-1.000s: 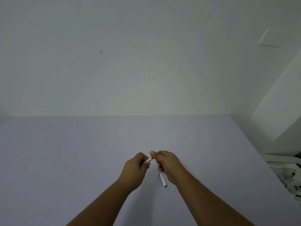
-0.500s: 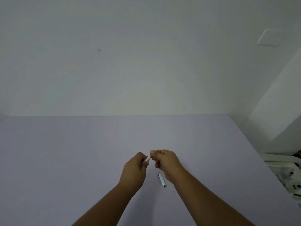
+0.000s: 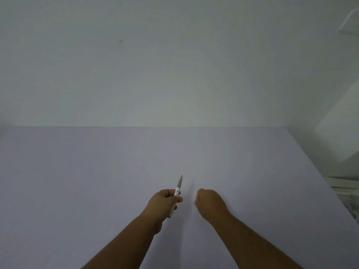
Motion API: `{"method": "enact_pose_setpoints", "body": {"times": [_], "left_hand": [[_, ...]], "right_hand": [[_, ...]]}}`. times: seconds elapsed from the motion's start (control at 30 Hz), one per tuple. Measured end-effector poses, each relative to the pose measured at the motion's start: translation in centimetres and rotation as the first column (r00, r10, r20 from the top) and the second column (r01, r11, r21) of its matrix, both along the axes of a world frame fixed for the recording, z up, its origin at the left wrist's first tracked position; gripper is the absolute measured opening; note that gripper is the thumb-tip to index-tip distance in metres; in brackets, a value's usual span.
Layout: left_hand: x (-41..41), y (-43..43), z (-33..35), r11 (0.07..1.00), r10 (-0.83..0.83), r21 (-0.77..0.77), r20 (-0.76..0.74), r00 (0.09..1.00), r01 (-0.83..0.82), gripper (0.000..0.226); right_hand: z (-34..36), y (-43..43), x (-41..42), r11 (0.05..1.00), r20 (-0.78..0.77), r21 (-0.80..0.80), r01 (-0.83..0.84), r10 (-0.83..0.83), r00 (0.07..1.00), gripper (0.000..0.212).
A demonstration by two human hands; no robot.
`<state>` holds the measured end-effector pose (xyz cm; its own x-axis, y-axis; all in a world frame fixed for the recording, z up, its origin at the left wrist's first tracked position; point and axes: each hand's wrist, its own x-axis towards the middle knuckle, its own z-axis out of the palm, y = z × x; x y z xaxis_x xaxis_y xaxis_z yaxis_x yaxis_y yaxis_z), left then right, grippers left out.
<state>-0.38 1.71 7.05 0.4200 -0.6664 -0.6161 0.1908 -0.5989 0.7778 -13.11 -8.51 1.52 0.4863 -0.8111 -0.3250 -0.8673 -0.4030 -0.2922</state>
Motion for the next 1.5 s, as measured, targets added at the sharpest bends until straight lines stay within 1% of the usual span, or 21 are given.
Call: {"method": "enact_pose_setpoints", "body": {"times": [0.07,0.13,0.23,0.27,0.33,0.4,0.43,0.47,0.5,0.53,0.57,0.6,0.63,0.67,0.7,0.77,0.83,1.0,1.1,1.3,1.5], "left_hand": [[0.2,0.1,-0.1,1.0,-0.006,0.014,-0.024,1.0,0.006,0.009],[0.4,0.3,-0.2,1.0,0.0,0.013,-0.067,0.998,0.001,0.011],[0.5,0.4,-0.3,1.0,0.002,0.009,-0.077,0.997,-0.001,0.011],[0.5,0.5,-0.3,1.0,0.002,0.007,-0.076,0.997,-0.002,0.011],[0.4,0.5,-0.3,1.0,-0.007,0.007,-0.075,0.997,0.007,0.01],[0.3,0.5,-0.2,1.0,-0.021,0.008,-0.075,0.997,0.022,0.01],[0.3,0.6,0.0,1.0,-0.029,0.007,-0.077,0.997,0.03,0.01],[0.3,0.6,0.1,0.999,-0.038,0.004,-0.08,0.996,0.038,0.01],[0.3,0.6,0.2,0.999,-0.048,0.001,-0.084,0.995,0.049,0.011],[0.3,0.7,0.4,0.998,-0.061,-0.001,-0.088,0.994,0.061,0.011],[0.2,0.7,0.5,0.997,-0.075,0.0,-0.091,0.993,0.076,0.011],[0.1,0.7,0.6,0.996,-0.09,0.004,-0.092,0.992,0.09,0.011],[0.0,0.7,0.8,0.994,-0.104,0.009,-0.091,0.99,0.105,0.01],[-0.1,0.6,0.9,0.993,-0.117,0.014,-0.092,0.989,0.119,0.01],[-0.2,0.6,1.0,0.991,-0.129,0.017,-0.093,0.987,0.131,0.011],[-0.4,0.6,1.3,0.989,-0.144,0.018,-0.09,0.985,0.146,0.011],[-0.5,0.5,1.6,0.987,-0.157,0.012,-0.089,0.984,0.159,0.011],[-0.6,0.5,2.2,0.987,-0.162,-0.03,-0.078,0.984,0.16,0.011],[-0.6,0.4,2.4,0.987,-0.155,-0.05,-0.069,0.986,0.152,0.012],[-0.7,0.5,2.5,0.988,-0.141,-0.064,-0.027,0.99,0.139,0.012],[-0.5,0.5,2.8,0.986,-0.147,-0.087,-0.086,0.985,0.14,0.011]], "right_hand": [[-1.0,0.5,0.0,0.996,-0.047,-0.073,-0.052,0.049,0.998,0.021],[-1.4,0.9,0.0,0.995,-0.044,-0.094,-0.041,0.037,0.998,0.019],[-1.6,1.4,0.2,0.995,-0.02,-0.098,-0.023,0.021,1.0,0.018],[-1.5,1.5,0.3,0.997,0.01,-0.075,0.006,-0.005,1.0,0.019],[-1.1,1.3,0.6,0.993,0.108,0.006,0.117,-0.117,0.987,0.024],[0.0,0.7,1.0,0.969,0.224,0.122,0.215,-0.238,0.945,0.027],[0.7,0.3,1.1,0.953,0.304,0.187,0.238,-0.286,0.909,0.02],[1.6,-0.2,1.2,0.935,0.383,0.256,0.244,-0.33,0.863,0.021],[2.5,-0.8,1.2,0.906,0.456,0.33,0.264,-0.398,0.796,0.031],[3.4,-1.4,1.3,0.856,0.519,0.429,0.289,-0.496,0.696,0.037],[4.2,-1.9,1.4,0.787,0.567,0.545,0.289,-0.6,0.565,0.036],[5.0,-2.4,1.4,0.719,0.583,0.645,0.261,-0.683,0.439,0.03],[5.9,-2.8,1.5,0.664,0.58,0.714,0.221,-0.738,0.344,0.022],[6.5,-3.1,1.5,0.631,0.57,0.753,0.188,-0.768,0.293,0.016],[7.1,-3.3,1.5,0.615,0.566,0.773,0.157,-0.78,0.268,0.011],[7.6,-3.1,1.4,0.604,0.565,0.79,0.104,-0.783,0.26,0.007],[7.7,-2.6,1.3,0.602,0.567,0.796,0.059,-0.776,0.275,0.006],[7.1,-1.5,1.0,0.606,0.577,0.795,-0.013,-0.75,0.323,0.009],[6.7,-0.8,1.0,0.612,0.583,0.789,-0.049,-0.722,0.373,0.012],[6.6,-0.6,1.0,0.632,0.581,0.774,-0.037,-0.685,0.439,0.006],[6.6,-0.7,0.7,0.609,0.583,0.788,-0.087,-0.693,0.424,0.007]]}}
